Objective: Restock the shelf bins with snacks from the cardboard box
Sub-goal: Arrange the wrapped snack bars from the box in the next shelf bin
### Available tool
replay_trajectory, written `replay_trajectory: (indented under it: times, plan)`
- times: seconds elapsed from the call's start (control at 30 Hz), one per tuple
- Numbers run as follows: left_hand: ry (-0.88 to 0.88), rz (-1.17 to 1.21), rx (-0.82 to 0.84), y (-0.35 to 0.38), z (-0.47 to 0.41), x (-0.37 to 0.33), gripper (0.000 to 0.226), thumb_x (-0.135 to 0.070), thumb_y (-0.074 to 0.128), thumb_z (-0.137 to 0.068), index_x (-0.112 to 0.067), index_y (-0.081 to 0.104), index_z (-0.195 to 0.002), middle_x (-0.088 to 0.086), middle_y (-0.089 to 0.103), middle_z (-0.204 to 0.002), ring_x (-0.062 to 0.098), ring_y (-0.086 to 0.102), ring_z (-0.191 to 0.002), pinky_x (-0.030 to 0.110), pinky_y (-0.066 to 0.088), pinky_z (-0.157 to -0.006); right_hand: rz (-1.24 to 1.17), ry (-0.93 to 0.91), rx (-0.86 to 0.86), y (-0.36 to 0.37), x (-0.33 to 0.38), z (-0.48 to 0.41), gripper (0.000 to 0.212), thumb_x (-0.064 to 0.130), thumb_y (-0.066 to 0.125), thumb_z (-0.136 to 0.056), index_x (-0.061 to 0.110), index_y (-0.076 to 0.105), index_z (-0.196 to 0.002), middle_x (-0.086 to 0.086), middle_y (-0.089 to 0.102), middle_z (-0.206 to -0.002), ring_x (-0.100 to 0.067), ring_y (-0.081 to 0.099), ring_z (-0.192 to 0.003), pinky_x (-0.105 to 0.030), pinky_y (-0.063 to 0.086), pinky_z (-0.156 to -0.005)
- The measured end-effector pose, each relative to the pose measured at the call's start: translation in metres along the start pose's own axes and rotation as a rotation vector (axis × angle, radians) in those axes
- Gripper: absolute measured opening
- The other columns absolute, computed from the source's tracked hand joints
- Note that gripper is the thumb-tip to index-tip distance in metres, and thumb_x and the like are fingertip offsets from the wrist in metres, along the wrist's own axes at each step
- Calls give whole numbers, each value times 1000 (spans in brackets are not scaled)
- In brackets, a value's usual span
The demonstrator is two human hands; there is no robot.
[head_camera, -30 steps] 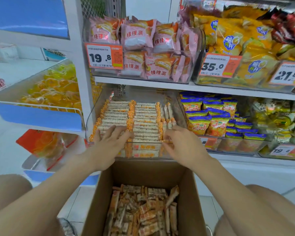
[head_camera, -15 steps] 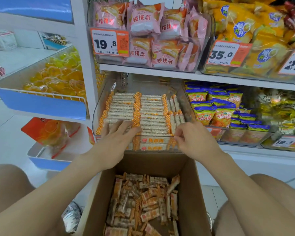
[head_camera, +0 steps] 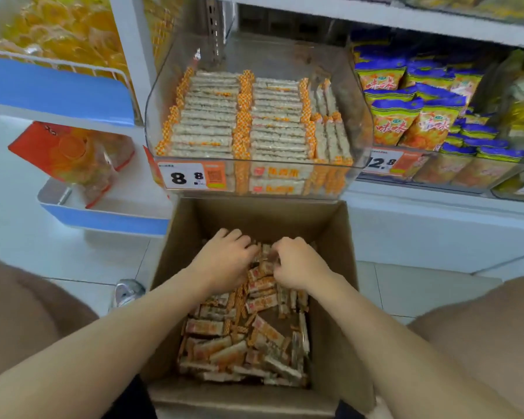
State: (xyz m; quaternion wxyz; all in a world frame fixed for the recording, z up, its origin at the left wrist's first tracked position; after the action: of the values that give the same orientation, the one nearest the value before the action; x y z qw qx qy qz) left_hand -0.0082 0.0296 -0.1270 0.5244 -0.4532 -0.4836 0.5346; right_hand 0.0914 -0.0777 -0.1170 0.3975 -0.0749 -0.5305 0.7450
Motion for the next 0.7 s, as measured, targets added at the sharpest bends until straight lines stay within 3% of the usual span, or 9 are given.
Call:
replay_trajectory:
  times: [0.03, 0.1, 0.17, 0.23, 0.3, 0.4, 0.5, 0.6, 0.7]
  plan:
    - [-81, 95, 71, 19, -3, 2, 42, -29, 56, -97, -18, 59, -138, 6, 61, -137, 28, 53, -127, 46, 47, -106, -68, 81, 9, 16, -15, -8, 17, 17, 59, -94, 12, 68, -108, -9, 66, -101, -29, 65, -89, -45, 62, -76]
    - [-220, 280, 180, 55, -7, 7, 47, -28, 54, -100, -20, 51, -146, 9, 49, -154, 30, 46, -139, 48, 45, -112, -244, 276, 15, 54, -43, -17, 21, 21, 60, -96, 7, 64, -112, -12, 67, -105, -27, 66, -83, -36, 59, -64]
    - [-305, 408, 269, 86, -15, 12, 56, -25, 56, -101, -21, 41, -155, 9, 32, -166, 34, 32, -151, 50, 37, -120, -438, 453, 21, 95, -67, -23, 48, 33, 61, -92, 7, 56, -132, -19, 65, -124, -30, 67, -92, -29, 52, -63]
    - [-374, 479, 320, 111, -25, 20, 62, -25, 55, -101, -22, 34, -160, 9, 21, -170, 36, 19, -157, 53, 28, -125, -563, 516, -9, 127, -76, -32, 76, 37, 60, -87, 18, 37, -157, -16, 53, -148, -36, 59, -124, -38, 56, -92]
    - [-434, 535, 358, 131, -36, 25, 65, -24, 56, -101, -20, 32, -161, 11, 19, -171, 37, 16, -157, 53, 27, -125, -614, 505, -88, 136, -74, -39, 86, 23, 64, -90, 23, 21, -165, -10, 46, -155, -36, 47, -140, -42, 47, -113]
    - [-458, 625, 383, 158, -42, 23, 70, -13, 59, -99, -18, 30, -162, 13, 25, -170, 34, 23, -156, 44, 30, -125, -486, 361, -106, 138, -68, -56, 78, 8, 64, -96, 23, 29, -163, -7, 38, -162, -35, 33, -150, -42, 35, -119]
    - [-410, 663, 409, 183, -43, 13, 78, -6, 62, -95, -21, 28, -163, 9, 27, -170, 30, 28, -155, 42, 34, -123, -311, 217, -18, 153, -68, -79, 87, 6, 68, -93, 24, 22, -165, -8, 30, -167, -35, 27, -154, -49, 34, -122]
    - [-366, 664, 444, 198, -45, 3, 82, -6, 66, -95, -17, 24, -164, 8, 23, -171, 29, 26, -156, 39, 32, -124, -173, 161, 195, 176, -70, -92, 91, 4, 61, -96, 27, 11, -167, -6, 18, -172, -36, 24, -156, -50, 31, -123]
    - [-382, 685, 448, 207, -53, 2, 78, -9, 63, -98, -15, 23, -164, 11, 20, -171, 33, 26, -156, 40, 32, -124, 40, 169, 188, 181, -74, -92, 83, 9, 64, -96, 21, 19, -164, -17, 21, -166, -42, 19, -154, -53, 24, -123]
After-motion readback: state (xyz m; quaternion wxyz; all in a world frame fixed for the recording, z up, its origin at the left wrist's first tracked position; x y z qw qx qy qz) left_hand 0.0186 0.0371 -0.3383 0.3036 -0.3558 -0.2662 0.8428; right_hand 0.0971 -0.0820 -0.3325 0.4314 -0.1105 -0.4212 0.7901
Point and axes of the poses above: each hand's wrist, its own z-axis away from the middle knuckle, its own y-axis out of the palm, x = y × z, the point moved 5 cm from there along -z, towards the middle knuckle
